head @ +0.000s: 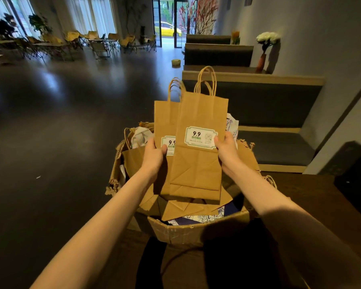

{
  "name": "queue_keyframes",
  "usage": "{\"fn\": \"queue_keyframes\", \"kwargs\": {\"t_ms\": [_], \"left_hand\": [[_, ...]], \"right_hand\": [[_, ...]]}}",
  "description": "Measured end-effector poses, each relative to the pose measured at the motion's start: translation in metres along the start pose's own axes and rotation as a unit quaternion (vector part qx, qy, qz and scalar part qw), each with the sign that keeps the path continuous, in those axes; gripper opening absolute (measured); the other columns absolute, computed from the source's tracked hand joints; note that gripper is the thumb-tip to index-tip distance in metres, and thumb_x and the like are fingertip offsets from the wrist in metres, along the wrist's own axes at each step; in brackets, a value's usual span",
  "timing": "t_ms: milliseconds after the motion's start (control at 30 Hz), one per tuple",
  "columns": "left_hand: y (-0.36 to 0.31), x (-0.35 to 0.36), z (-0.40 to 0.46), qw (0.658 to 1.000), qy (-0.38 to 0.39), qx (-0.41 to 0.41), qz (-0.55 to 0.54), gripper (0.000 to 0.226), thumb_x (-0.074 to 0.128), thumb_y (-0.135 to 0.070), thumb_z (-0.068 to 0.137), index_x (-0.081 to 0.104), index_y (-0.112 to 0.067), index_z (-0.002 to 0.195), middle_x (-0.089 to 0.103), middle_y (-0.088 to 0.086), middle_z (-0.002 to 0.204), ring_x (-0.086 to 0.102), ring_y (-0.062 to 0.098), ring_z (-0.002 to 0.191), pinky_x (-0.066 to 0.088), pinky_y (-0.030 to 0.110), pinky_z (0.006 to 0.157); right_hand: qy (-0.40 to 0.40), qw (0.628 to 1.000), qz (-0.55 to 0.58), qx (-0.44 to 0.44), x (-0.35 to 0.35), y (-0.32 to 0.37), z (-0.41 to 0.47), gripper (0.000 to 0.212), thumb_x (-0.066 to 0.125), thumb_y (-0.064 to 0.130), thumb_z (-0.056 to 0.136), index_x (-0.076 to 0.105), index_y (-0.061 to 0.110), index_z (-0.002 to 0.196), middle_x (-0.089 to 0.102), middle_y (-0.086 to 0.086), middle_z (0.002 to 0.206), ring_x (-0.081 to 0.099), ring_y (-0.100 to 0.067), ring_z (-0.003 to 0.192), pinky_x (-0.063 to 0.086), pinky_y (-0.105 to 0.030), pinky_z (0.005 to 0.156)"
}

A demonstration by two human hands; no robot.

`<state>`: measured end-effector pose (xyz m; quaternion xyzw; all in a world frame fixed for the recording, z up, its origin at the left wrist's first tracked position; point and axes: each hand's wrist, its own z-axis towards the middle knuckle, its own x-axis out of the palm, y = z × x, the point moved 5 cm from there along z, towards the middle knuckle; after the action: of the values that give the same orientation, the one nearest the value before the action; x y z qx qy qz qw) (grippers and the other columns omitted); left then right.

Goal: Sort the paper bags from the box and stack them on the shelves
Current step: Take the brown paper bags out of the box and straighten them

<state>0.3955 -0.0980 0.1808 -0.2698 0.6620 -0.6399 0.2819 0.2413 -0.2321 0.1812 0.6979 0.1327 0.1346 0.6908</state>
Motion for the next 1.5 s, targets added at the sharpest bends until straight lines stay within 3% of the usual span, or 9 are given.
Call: {"fn": "queue_keyframes", "kwargs": {"t_ms": [233,433,567,733,900,1000,1167,1300,1500], "left_hand": [[-0.007,0.006,-0.006,0.995,0.051,0.089,0.022,0.040,0.052,-0.023,0.095,0.040,-0.010,0.132,0.053,-0.006,0.115,0.053,0.003,0.099,0.045,0.006,0.071],[-0.009,0.003,0.003,0.989,0.042,0.129,0.067,0.036,0.055,-0.016,0.093,0.041,-0.020,0.126,0.053,0.000,0.128,0.050,0.010,0.113,0.044,0.027,0.095],[0.011,0.004,0.004,0.990,0.034,0.099,0.097,0.050,0.051,-0.015,0.095,0.032,-0.017,0.141,0.048,0.000,0.137,0.046,0.015,0.124,0.039,0.036,0.105],[0.044,0.013,0.002,0.989,0.068,0.057,0.115,0.071,0.060,-0.012,0.089,0.012,-0.017,0.140,0.035,0.008,0.140,0.036,0.020,0.131,0.030,0.043,0.113],[0.043,0.018,0.002,0.990,0.050,0.063,0.113,0.052,0.049,0.006,0.091,0.020,-0.002,0.133,0.040,0.002,0.124,0.039,0.011,0.118,0.031,0.002,0.091],[0.025,0.023,-0.001,0.985,0.038,0.105,0.130,0.051,0.045,0.009,0.091,0.021,0.002,0.135,0.037,0.001,0.120,0.035,0.006,0.113,0.025,-0.005,0.083],[-0.008,0.036,-0.011,0.983,0.086,0.122,0.109,0.053,0.041,-0.005,0.098,0.014,-0.007,0.143,0.040,0.006,0.139,0.039,0.012,0.126,0.031,0.010,0.091],[-0.040,0.054,-0.026,0.974,0.093,0.164,0.124,0.047,0.042,-0.018,0.100,0.028,-0.009,0.143,0.045,-0.006,0.127,0.038,0.002,0.113,0.029,0.003,0.082],[-0.053,0.105,-0.063,0.968,0.129,0.185,0.114,0.050,0.048,-0.018,0.097,0.029,-0.014,0.143,0.045,-0.001,0.140,0.043,0.007,0.124,0.035,0.019,0.101]], "right_hand": [[0.000,0.999,0.035,-0.019,0.019,-0.001,-0.004,0.044,0.044,0.003,0.097,0.037,0.011,0.140,0.055,-0.008,0.133,0.054,-0.021,0.121,0.046,-0.043,0.101],[0.021,0.996,-0.043,-0.079,0.028,0.013,0.003,0.040,0.049,0.009,0.096,0.043,0.011,0.135,0.050,-0.008,0.138,0.044,-0.021,0.131,0.042,-0.044,0.106],[0.020,0.993,-0.085,-0.081,0.030,-0.005,-0.002,0.018,0.039,0.012,0.100,0.047,0.008,0.115,0.056,-0.008,0.114,0.053,-0.017,0.110,0.045,-0.038,0.095],[0.034,0.993,-0.098,-0.060,0.035,-0.037,-0.012,0.049,0.029,0.024,0.103,0.016,0.018,0.150,0.023,0.000,0.155,0.026,-0.014,0.140,0.031,-0.040,0.114],[0.027,0.994,-0.074,-0.070,0.037,-0.034,-0.006,0.049,0.029,0.021,0.104,0.015,0.016,0.151,0.020,-0.003,0.157,0.021,-0.017,0.143,0.026,-0.029,0.115],[0.004,0.996,-0.056,-0.071,0.032,-0.019,-0.002,0.046,0.031,0.017,0.103,0.023,0.011,0.149,0.029,-0.004,0.152,0.029,-0.016,0.140,0.032,-0.004,0.093],[-0.049,0.992,-0.031,-0.111,0.007,0.016,-0.008,0.034,0.038,0.019,0.102,0.048,0.011,0.133,0.060,0.001,0.120,0.059,-0.010,0.107,0.052,-0.018,0.081],[-0.082,0.992,-0.026,-0.092,-0.022,0.031,-0.014,0.028,0.035,0.017,0.102,0.057,0.006,0.115,0.065,-0.004,0.101,0.062,-0.007,0.084,0.046,-0.010,0.054],[-0.125,0.987,-0.066,-0.082,-0.086,0.038,-0.027,0.028,0.035,0.022,0.102,0.058,0.009,0.093,0.064,-0.001,0.088,0.064,-0.010,0.084,0.043,-0.015,0.057]]}}
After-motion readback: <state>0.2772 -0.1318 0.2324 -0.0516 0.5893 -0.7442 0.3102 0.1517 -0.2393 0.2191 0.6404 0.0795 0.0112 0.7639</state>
